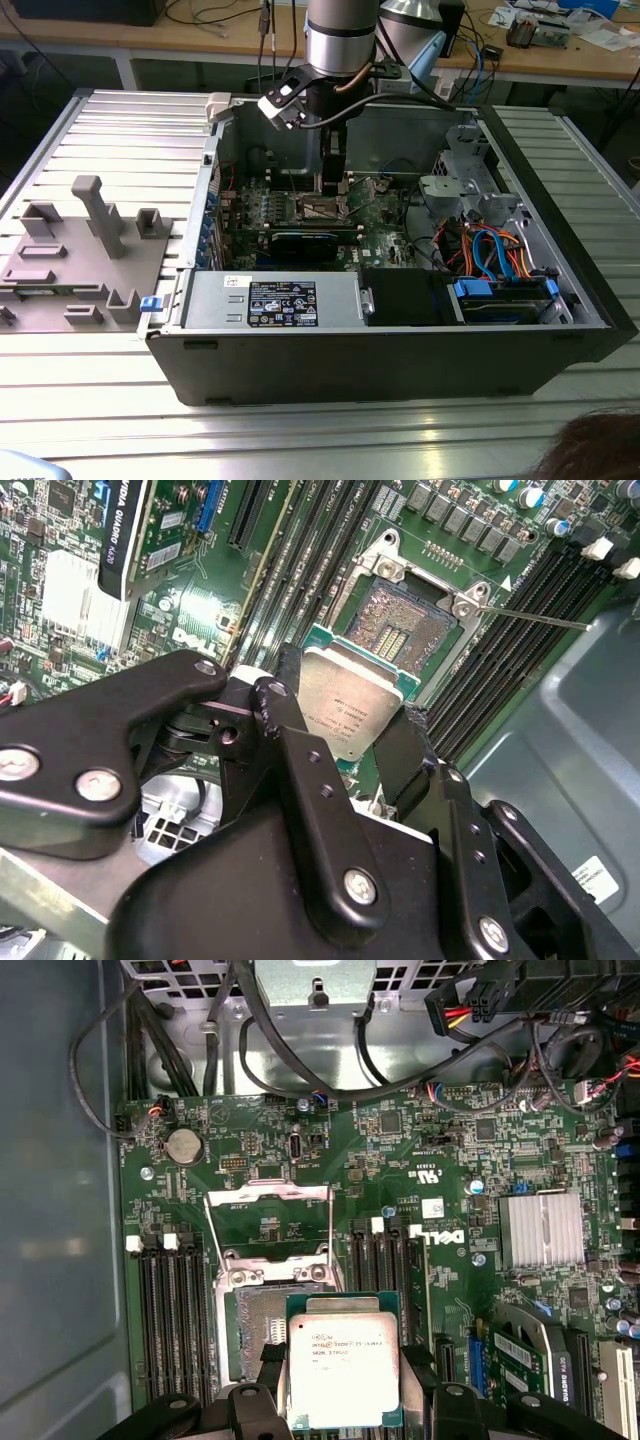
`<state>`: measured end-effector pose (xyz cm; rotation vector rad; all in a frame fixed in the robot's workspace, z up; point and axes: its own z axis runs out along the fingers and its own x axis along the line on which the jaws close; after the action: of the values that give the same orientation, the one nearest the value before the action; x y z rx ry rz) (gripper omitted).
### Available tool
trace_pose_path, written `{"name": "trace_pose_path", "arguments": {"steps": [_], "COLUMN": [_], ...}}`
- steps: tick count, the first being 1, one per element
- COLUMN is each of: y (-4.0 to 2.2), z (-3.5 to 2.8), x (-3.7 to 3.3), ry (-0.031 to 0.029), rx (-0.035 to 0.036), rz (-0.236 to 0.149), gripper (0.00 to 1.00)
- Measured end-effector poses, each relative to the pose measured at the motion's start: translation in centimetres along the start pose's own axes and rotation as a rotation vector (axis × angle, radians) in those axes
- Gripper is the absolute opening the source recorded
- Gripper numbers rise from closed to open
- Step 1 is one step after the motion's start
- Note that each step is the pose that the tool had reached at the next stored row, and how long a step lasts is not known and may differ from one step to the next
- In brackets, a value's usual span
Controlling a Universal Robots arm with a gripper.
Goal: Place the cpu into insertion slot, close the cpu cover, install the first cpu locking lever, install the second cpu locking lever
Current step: 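Place the cpu into insertion slot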
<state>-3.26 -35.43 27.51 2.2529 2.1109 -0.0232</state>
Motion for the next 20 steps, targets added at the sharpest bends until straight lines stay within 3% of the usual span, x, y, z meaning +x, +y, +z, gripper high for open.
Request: {"name": "trace_pose_path", "arguments": {"steps": [20], "y": [0.0], "z": [0.02], "x": [0.0], "ry": [-0.0053], "rx": [0.0004], "rz": [0.014], "gripper": [0.54]}}
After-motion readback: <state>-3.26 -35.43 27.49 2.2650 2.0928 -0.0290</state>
